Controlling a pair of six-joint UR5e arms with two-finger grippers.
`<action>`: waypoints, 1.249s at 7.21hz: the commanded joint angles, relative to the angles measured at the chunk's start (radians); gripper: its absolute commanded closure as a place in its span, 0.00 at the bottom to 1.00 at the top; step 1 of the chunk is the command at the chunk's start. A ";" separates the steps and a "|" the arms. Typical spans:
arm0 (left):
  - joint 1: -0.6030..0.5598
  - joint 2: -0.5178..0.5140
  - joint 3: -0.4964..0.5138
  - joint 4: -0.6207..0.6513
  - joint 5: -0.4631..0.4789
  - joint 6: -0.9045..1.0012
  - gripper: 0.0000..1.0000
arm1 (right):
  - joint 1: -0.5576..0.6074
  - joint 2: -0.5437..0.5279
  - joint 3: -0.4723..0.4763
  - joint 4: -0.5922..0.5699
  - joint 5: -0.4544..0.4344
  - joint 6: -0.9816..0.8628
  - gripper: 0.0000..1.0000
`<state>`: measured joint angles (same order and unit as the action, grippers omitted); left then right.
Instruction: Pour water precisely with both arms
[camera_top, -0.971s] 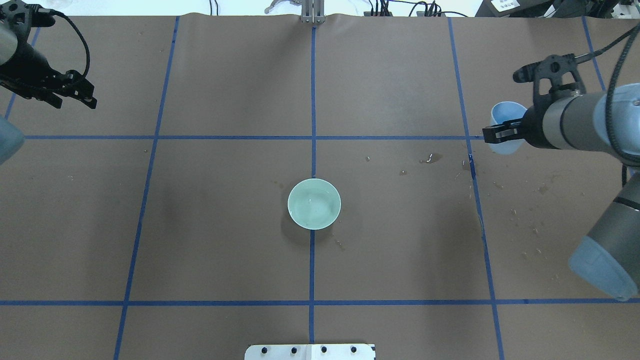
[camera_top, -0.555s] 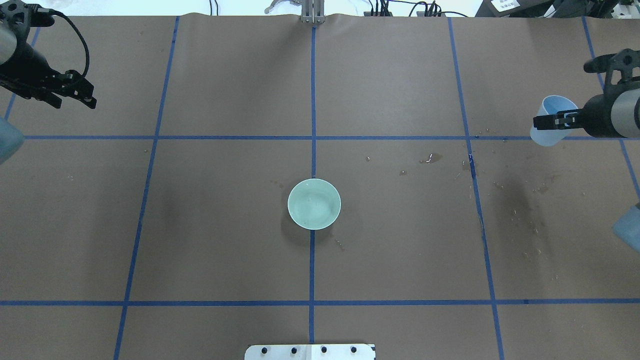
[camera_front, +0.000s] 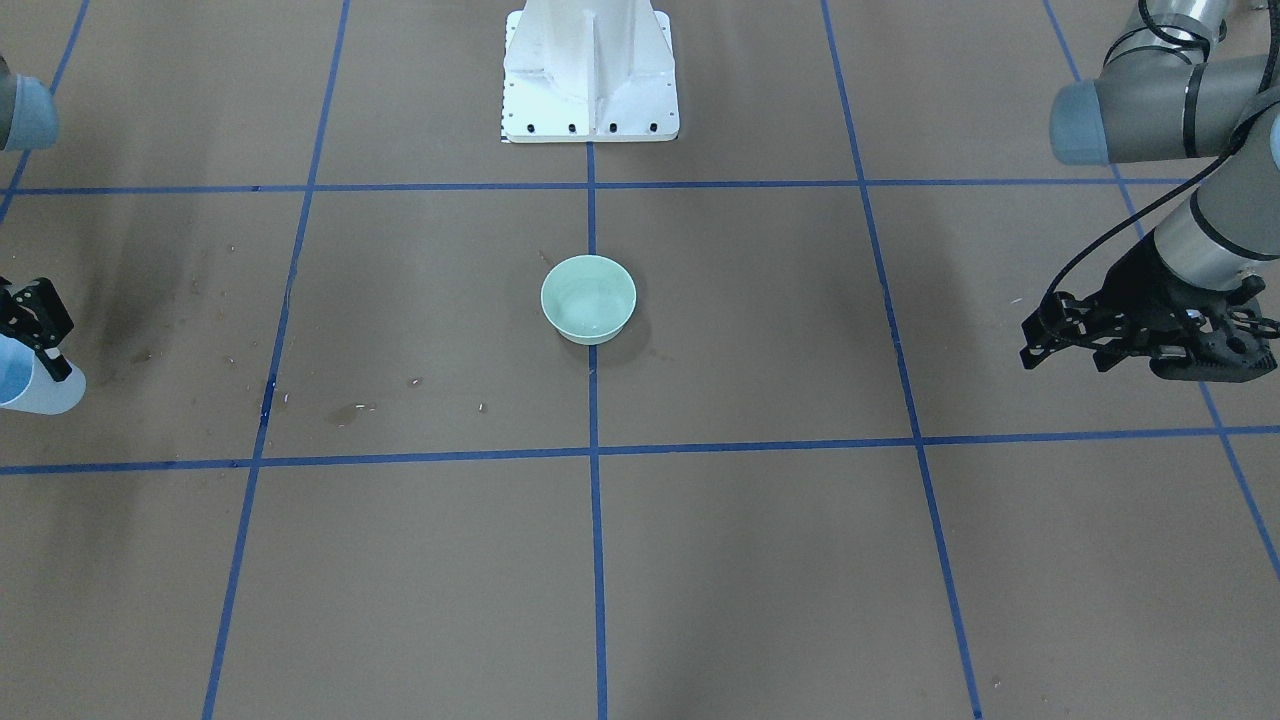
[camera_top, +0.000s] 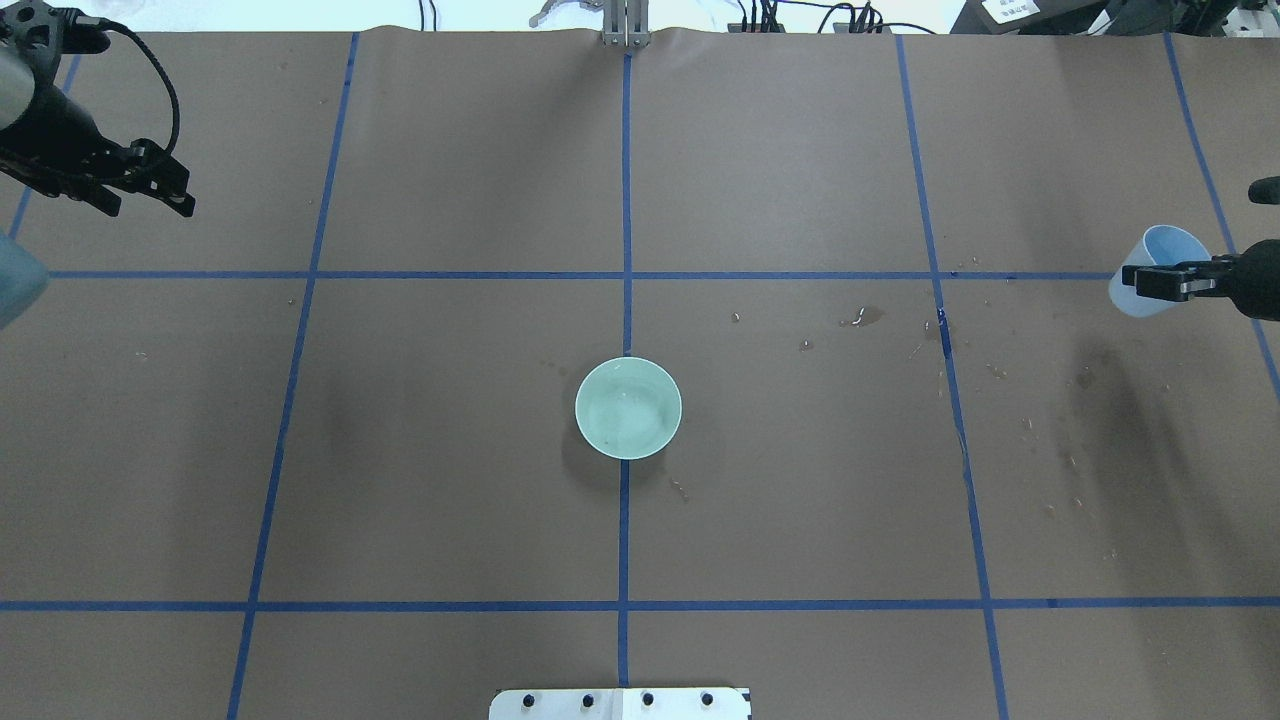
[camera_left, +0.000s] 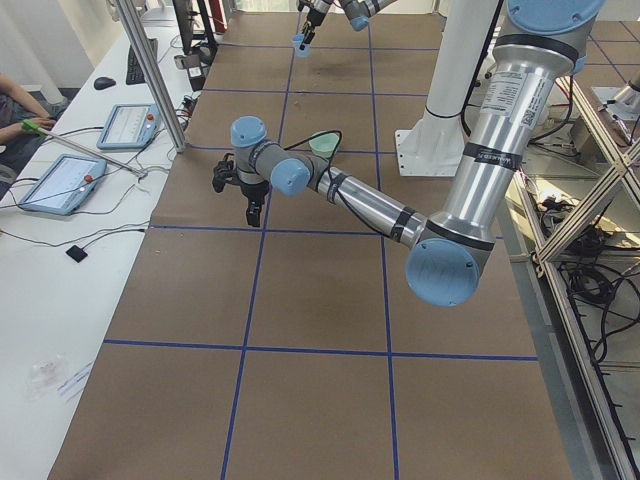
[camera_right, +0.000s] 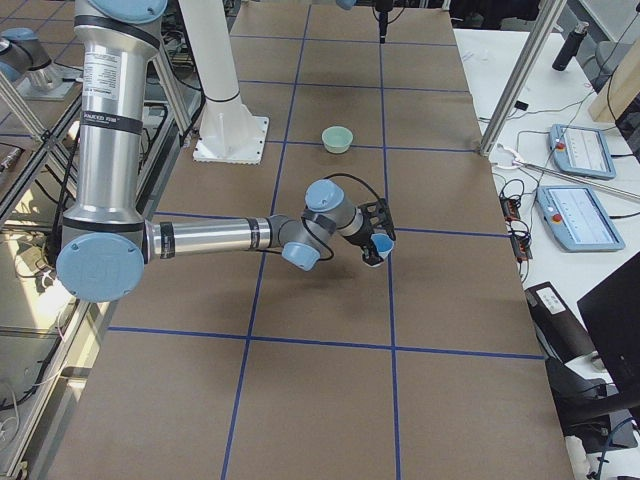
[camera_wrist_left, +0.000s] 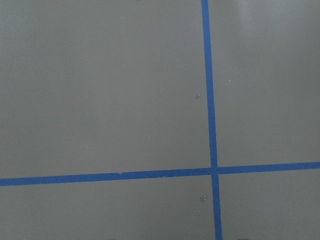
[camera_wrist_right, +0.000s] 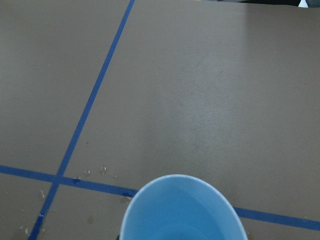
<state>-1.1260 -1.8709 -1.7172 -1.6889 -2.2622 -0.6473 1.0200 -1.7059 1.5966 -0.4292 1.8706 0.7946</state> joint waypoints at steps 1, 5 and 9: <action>0.000 -0.002 0.001 0.000 0.001 0.000 0.15 | -0.009 0.002 -0.150 0.223 -0.019 0.000 0.59; 0.000 -0.002 0.001 0.000 0.001 0.000 0.15 | -0.096 -0.009 -0.149 0.225 -0.037 -0.005 0.48; 0.000 -0.002 0.001 0.000 0.001 0.000 0.15 | -0.112 -0.015 -0.149 0.224 -0.041 -0.014 0.01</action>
<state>-1.1259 -1.8730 -1.7170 -1.6889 -2.2615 -0.6472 0.9097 -1.7195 1.4468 -0.2043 1.8306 0.7814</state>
